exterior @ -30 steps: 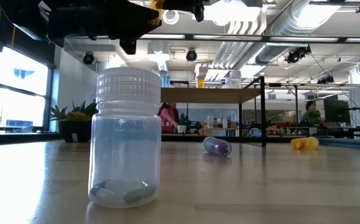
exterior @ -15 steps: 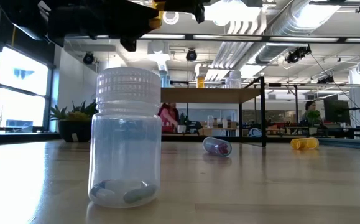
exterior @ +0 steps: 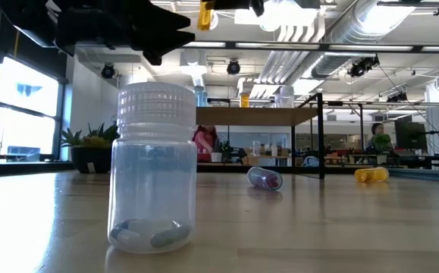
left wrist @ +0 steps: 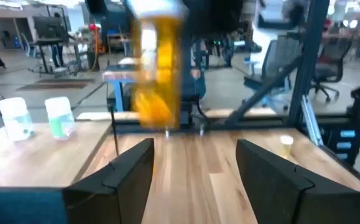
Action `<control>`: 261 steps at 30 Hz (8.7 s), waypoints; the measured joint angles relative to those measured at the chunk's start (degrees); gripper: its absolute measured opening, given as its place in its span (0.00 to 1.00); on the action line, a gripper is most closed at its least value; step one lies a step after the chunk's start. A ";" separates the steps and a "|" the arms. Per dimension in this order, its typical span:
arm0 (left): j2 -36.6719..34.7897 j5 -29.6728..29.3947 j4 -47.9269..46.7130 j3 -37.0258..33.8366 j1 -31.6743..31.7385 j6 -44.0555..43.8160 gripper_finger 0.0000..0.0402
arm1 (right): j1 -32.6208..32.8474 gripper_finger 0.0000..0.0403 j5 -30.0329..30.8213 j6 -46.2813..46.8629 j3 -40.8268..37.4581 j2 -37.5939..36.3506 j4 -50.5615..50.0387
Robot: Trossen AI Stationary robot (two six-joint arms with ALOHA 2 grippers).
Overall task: Pick and place medicine bottles onto shelf by color
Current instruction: Put the bottom orange bottle on the shelf aligned with the other orange pill bottle, then put the white pill bottle on the shelf aligned with the other white pill bottle
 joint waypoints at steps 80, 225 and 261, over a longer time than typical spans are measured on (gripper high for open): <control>-9.24 -0.04 -11.37 -0.02 0.32 1.55 0.53 | -17.94 0.23 11.56 6.57 -20.65 0.80 14.25; 47.95 -4.87 2.73 17.76 -37.23 -15.52 0.53 | 22.14 0.41 15.52 28.59 -17.35 -7.64 -16.95; 51.83 -2.00 0.17 23.63 -35.46 -16.47 0.34 | 22.14 0.41 10.34 25.61 -17.35 -7.64 -17.18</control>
